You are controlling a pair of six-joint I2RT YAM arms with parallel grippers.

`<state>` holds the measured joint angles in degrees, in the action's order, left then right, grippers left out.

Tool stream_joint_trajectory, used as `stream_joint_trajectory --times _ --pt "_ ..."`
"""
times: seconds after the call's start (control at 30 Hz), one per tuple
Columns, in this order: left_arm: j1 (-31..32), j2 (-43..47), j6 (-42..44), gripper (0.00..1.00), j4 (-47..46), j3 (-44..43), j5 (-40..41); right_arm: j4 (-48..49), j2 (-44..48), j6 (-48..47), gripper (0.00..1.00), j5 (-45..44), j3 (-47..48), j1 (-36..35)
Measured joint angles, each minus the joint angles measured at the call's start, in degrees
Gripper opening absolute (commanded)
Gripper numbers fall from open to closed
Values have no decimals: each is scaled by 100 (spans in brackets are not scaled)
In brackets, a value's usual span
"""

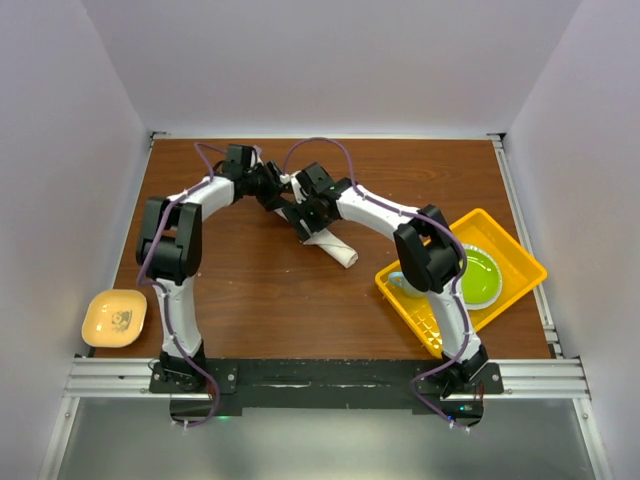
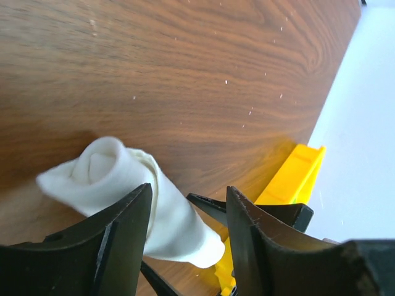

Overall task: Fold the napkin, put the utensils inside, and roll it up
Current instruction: Roll the napkin with the utensil

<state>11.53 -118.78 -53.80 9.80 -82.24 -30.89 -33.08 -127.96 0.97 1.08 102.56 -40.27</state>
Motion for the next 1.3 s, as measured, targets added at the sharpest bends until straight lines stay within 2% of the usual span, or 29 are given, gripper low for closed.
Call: stream_joint_trajectory --times 0.27,0.5,0.57,0.63,0.73,0.8,0.97,1.3 --pt "-11 748 -74 61 946 -234 673 -302 372 321 97 195 293 -33" --pt "251 1252 -704 64 1996 -684 1300 -1272 1342 931 98 -39 181 234" --pt "485 1119 -933 66 2505 -1060 1513 -1456 1860 1117 98 -15 -114 575" --pt "785 831 -1187 73 3119 -1620 1790 -1714 2312 1207 98 -13 -302 1073" --pt "1207 227 -1585 74 4098 -2610 2275 -1878 2883 1198 98 -323 -575 1753" --pt "1451 -160 -1860 76 4631 -3095 2503 -1919 3239 1176 98 -511 -852 1941" --pt "1738 -728 -2378 78 5490 -3276 2761 -1967 4127 1110 98 -568 -1685 1880" --pt "1845 -1113 -2874 79 5720 -3274 3115 -1963 4339 1034 98 -389 -2133 1853"
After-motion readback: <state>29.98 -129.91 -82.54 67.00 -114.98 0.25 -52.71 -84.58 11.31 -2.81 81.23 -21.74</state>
